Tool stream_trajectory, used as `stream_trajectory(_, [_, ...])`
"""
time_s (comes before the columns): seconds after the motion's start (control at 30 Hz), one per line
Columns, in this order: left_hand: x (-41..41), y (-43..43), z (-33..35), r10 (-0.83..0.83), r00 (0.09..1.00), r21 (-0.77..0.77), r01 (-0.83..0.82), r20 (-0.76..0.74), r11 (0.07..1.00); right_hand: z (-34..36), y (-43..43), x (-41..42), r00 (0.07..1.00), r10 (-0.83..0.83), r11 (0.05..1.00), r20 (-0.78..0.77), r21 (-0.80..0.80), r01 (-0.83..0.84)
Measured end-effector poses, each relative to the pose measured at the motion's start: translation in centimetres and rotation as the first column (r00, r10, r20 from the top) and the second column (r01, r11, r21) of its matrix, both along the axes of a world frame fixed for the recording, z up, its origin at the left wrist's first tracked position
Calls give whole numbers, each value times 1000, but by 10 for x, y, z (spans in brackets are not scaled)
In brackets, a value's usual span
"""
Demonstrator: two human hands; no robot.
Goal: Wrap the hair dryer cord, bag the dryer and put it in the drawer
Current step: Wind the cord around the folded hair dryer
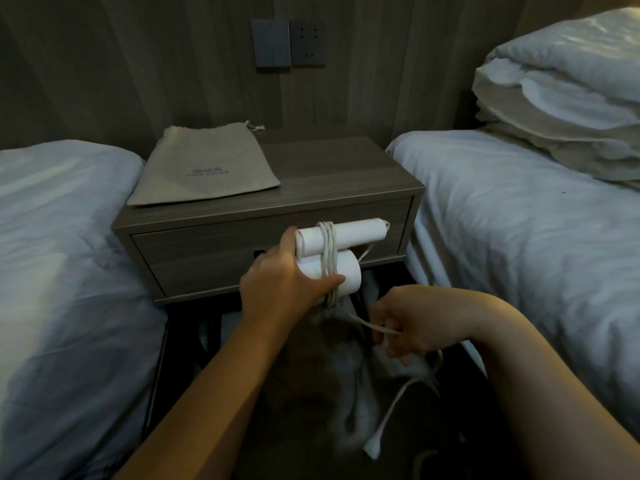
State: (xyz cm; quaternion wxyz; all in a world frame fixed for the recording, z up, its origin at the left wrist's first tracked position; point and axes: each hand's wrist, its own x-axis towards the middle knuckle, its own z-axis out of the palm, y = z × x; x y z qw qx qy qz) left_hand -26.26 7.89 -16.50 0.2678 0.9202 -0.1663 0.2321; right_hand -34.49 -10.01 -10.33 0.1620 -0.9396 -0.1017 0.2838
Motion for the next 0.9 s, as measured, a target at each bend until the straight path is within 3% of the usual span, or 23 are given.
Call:
stream_trajectory(0.07, [1, 0, -3, 10, 1000, 77, -9, -10, 997, -1, -2, 2, 995, -40, 999, 95, 6, 40])
stream_trajectory(0.13, [4, 1, -4, 7, 997, 129, 2, -72, 992, -3, -5, 4, 948, -87, 996, 308, 17, 86])
stream_trajectory(0.23, [8, 2, -3, -20, 953, 117, 59, -303, 991, -8, -10, 9, 773, -201, 979, 602, 88, 185])
stream_trajectory(0.33, [7, 0, -3, -139, 860, 41, 182, -491, 983, -10, -15, 11, 571, -237, 956, 786, 83, 282])
stream_trajectory(0.4, [5, -1, -4, -220, 810, -41, 236, -543, 971, -10, -20, 12, 520, -280, 930, 807, 94, 355])
stream_trajectory(0.5, [3, -5, -6, -286, 757, -132, 259, -588, 957, -10, -26, 13, 517, -423, 883, 745, 209, 420])
stream_trajectory(0.63, [3, -8, -4, -346, 703, -219, 269, -621, 938, -13, -16, 15, 542, -556, 831, 630, 411, 374])
stream_trajectory(0.77, [1, -10, -4, -401, 660, -240, 324, -636, 915, -14, -2, 16, 595, -538, 842, 597, 399, 362])
stream_trajectory(0.9, [0, -9, -5, -398, 670, -222, 336, -626, 915, -16, -3, 19, 550, -565, 822, 616, 361, 440])
